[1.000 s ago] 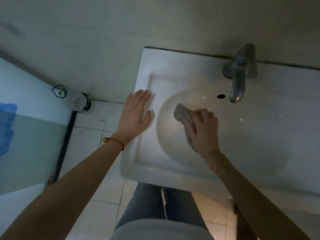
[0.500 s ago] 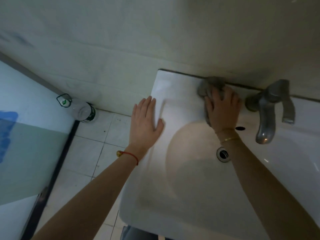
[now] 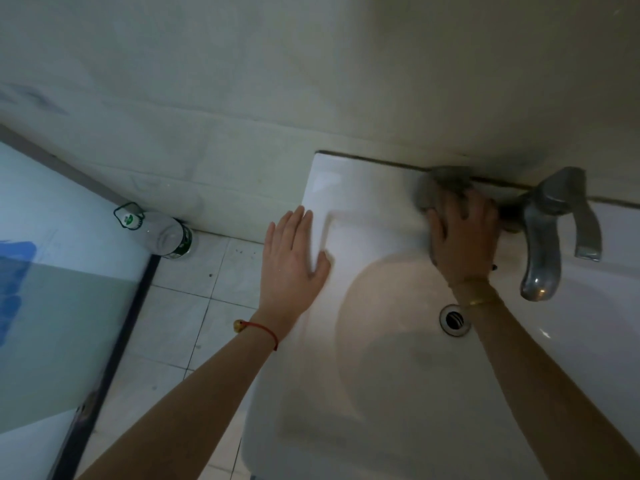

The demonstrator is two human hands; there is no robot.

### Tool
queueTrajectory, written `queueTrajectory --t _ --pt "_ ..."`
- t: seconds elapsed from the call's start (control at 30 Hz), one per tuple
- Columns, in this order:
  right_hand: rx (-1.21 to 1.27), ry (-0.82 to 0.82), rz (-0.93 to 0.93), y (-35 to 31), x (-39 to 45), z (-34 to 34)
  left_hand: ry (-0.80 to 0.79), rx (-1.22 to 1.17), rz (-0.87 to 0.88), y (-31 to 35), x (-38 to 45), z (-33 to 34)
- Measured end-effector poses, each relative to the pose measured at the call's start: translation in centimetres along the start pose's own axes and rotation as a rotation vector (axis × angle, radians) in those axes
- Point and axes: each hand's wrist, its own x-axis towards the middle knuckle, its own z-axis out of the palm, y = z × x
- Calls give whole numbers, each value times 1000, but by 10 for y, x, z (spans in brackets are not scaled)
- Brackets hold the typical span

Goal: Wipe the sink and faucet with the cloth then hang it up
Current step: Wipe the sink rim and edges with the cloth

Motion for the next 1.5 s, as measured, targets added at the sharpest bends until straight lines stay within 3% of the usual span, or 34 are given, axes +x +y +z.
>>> queueTrajectory --t 0.1,0.27,0.4,0.5,0.6,0.77,0.87,1.0,1.1,1.27,1.33,1.43,1.5 --pt "-42 58 167 -20 3 6 12 -8 2 2 1 0" --pt "101 -34 -184 -95 22 22 25 -6 -2 2 0 -1" --pt "84 -76 -356 -55 19 6 13 -3 -12 1 0 0" --pt "56 -73 -40 0 6 -5 1 -7 -18 1 0 0" --pt "28 -14 154 -18 7 3 11 -14 -12 2 1 0" --pt "156 -111 -256 -108 30 16 2 5 -23 1 0 0" --pt "89 -142 -337 -74 27 14 -10 6 -31 0 1 0" --pt "43 -110 42 2 -2 -4 -10 -2 -23 2 0 -2" --pt "14 -51 230 -17 1 -1 3 -26 -23 2 1 -2" --pt "112 -86 -164 -108 15 14 -2 -11 -31 2 0 -2" --pt "138 -76 -236 -122 6 16 -6 -12 -34 2 0 -2" --pt "-6 -163 -358 -94 -7 12 -14 -18 -27 0 0 -1" --pt "-31 -137 -267 -52 -4 7 -22 -22 -27 -1 -1 -1"
